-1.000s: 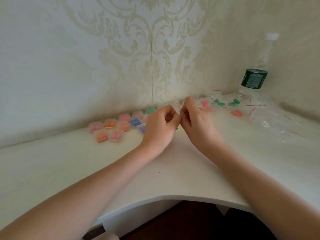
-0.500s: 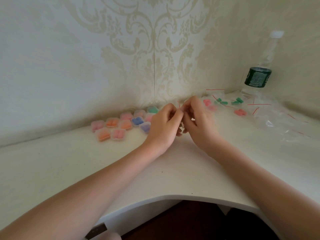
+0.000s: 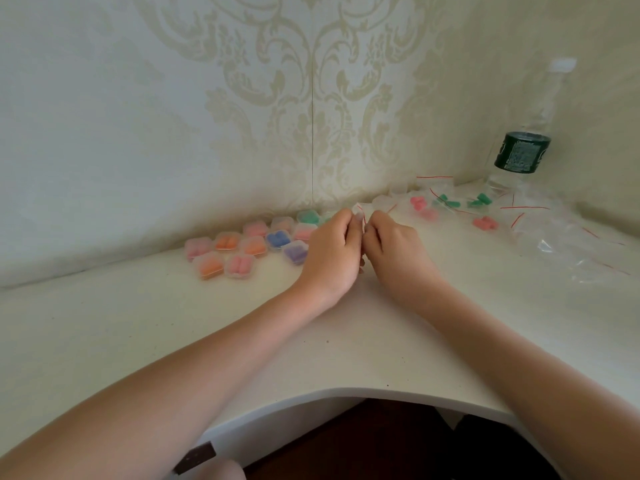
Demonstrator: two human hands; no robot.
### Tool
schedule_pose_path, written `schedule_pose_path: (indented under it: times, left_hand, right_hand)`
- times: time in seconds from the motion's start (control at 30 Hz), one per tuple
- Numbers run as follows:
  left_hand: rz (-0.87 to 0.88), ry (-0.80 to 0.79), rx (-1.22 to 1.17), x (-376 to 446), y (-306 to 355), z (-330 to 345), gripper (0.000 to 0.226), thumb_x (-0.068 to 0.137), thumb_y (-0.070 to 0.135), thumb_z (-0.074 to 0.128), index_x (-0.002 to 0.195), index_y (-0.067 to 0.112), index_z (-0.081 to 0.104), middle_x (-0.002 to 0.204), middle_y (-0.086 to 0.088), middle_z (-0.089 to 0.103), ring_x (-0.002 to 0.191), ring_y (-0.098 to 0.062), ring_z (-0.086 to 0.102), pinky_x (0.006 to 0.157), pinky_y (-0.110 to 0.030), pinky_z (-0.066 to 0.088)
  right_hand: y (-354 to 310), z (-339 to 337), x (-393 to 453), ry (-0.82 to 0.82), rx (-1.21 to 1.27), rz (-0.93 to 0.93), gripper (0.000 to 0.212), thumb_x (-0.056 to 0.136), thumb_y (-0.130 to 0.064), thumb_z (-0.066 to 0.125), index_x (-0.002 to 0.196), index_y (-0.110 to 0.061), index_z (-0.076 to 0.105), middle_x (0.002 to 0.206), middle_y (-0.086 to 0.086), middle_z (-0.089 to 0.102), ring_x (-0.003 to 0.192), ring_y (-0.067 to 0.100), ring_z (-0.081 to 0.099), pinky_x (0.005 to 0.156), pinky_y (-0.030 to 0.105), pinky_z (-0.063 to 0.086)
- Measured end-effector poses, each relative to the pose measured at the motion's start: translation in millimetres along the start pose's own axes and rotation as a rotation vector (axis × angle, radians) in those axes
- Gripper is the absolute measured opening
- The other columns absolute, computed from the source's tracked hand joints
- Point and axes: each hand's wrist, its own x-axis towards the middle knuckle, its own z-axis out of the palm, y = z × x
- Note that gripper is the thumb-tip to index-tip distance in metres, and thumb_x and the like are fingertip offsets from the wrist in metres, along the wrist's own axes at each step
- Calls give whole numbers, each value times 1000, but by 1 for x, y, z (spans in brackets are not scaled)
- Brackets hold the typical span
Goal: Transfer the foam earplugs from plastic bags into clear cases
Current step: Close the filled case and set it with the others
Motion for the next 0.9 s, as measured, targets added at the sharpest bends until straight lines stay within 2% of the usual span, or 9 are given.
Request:
schedule_pose_path:
  times: [0.1,0.23,0.3,0.4,0.53,0.6,0.67,0.8,0.9]
  left_hand:
    - [-28,-8,77,1,-3,-2,35,102,20,36,68,14,41,59,-4,46,50,-15,46,42,-15,38]
    - [-6,-4,154,-1,-5,-2,35,101,17,37,67,16,32,63,-7,45,53,-23,54,39,-17,39]
    - [7,-36,185,-3,-3,-2,34,101,18,36,67,13,34,64,-9,44,54,-25,56,39,-21,42]
    - [-5,-14,188,-2,-2,-4,33,100,21,37,70,7,39,61,-12,45,53,-29,58,49,-39,48]
    - [-62,26,158,0,-1,-6,33,97,20,43,66,9,38,62,-12,42,47,-21,52,41,-27,44]
    - [-48,35,156,0,-1,-5,34,96,18,45,64,9,38,59,-11,41,45,-20,50,43,-33,47]
    - [-4,46,170,-1,0,-6,34,95,19,48,63,8,40,56,-9,42,49,-30,53,48,-40,49]
    - [149,29,228,-3,-2,-5,33,93,20,54,65,4,47,55,-9,51,56,-33,58,54,-49,50]
    - [169,36,179,-3,-2,-5,31,95,24,53,72,4,49,59,-10,56,58,-29,59,56,-48,51]
  right_hand:
    - [-4,3,1,44,-53,44,33,98,-15,40,68,-18,27,63,0,38,64,25,34,54,35,18]
    - [2,-5,6,159,-63,161,10,94,-10,41,84,-9,38,69,-3,33,77,23,34,63,32,24]
    - [7,-6,7,159,-63,170,10,92,-12,41,83,-8,39,66,-1,36,75,27,37,61,33,26]
    - [10,-8,5,188,22,92,8,87,-13,45,85,-10,37,65,3,45,66,34,48,56,44,42]
    - [9,-14,3,191,-5,-105,18,82,-1,43,88,-17,37,71,10,53,61,34,55,55,48,50]
    - [7,-14,1,147,-140,-205,23,78,2,42,87,-13,55,84,9,58,71,35,56,59,46,50]
    - [5,-13,0,106,-218,-195,36,82,5,44,99,-15,69,108,9,61,89,36,60,67,45,51]
    - [4,-13,0,-10,-340,-49,35,90,1,41,113,-14,64,146,5,43,124,28,50,86,37,46]
    - [9,-8,5,-124,-408,-2,51,92,-1,36,139,-18,44,141,7,47,123,30,48,92,37,42]
